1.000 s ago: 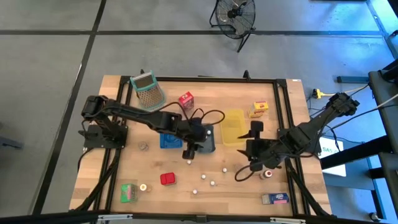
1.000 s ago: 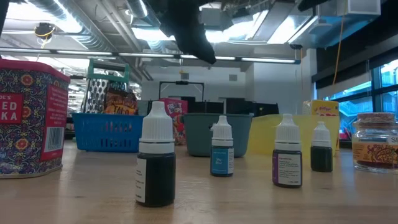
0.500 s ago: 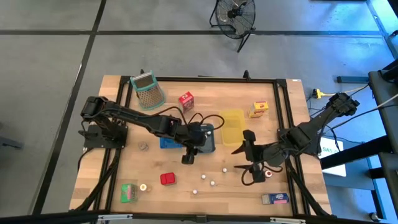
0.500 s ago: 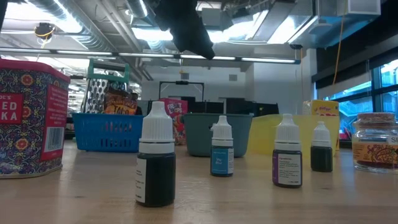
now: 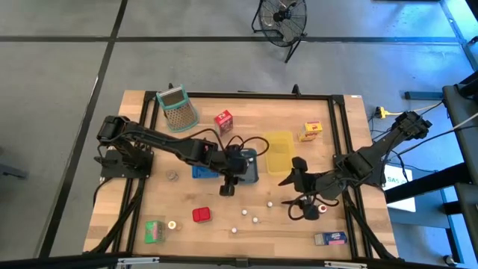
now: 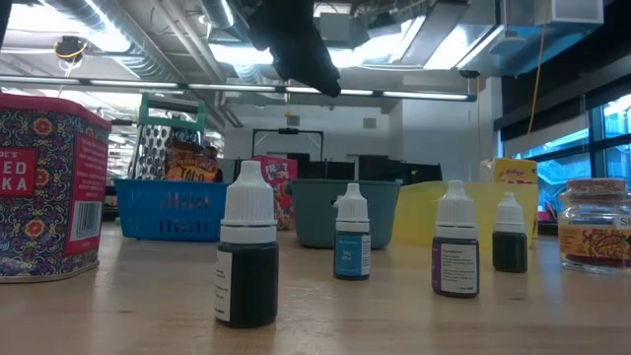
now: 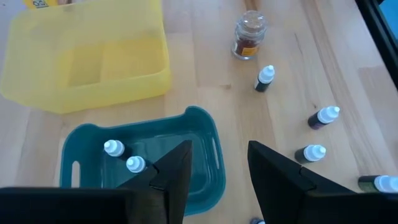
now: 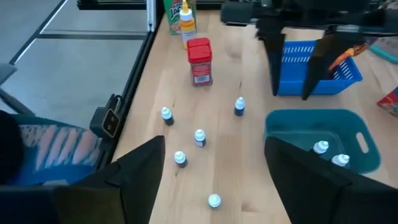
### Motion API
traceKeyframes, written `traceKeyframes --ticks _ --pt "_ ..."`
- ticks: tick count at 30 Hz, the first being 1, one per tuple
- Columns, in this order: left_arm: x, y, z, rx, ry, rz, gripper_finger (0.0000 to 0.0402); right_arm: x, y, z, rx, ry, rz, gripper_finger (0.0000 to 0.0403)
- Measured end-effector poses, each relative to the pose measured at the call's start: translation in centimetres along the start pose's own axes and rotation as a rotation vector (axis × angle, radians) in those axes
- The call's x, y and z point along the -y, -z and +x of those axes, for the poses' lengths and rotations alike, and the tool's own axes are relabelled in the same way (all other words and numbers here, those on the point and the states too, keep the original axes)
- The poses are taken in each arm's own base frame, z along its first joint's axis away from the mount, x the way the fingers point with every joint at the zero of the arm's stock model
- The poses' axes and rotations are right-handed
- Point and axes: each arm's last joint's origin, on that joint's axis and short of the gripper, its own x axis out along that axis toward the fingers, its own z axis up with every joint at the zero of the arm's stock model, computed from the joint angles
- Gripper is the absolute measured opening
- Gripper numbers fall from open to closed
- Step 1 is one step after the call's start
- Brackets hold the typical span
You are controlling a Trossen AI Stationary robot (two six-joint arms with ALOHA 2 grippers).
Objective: Pick & Place Kitchen Items
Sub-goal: Put the yellow cereal box into the yellow bin
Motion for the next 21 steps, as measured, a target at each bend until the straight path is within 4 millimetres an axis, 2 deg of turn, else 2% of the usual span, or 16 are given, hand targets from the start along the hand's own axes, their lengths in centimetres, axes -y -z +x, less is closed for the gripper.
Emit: traceKeyframes --ticks 10,21 --pt "0.06 0.0 0.0 0.0 0.007 -0.015 0.0151 -0.47 -0.09 -0.03 -0.027 -0.13 0.053 0.0279" --pt "-0.15 -0.01 0.01 0.002 -0.045 0.025 0.0152 -0.54 -0.27 -0.04 -0.011 -0.141 0.061 0.0279"
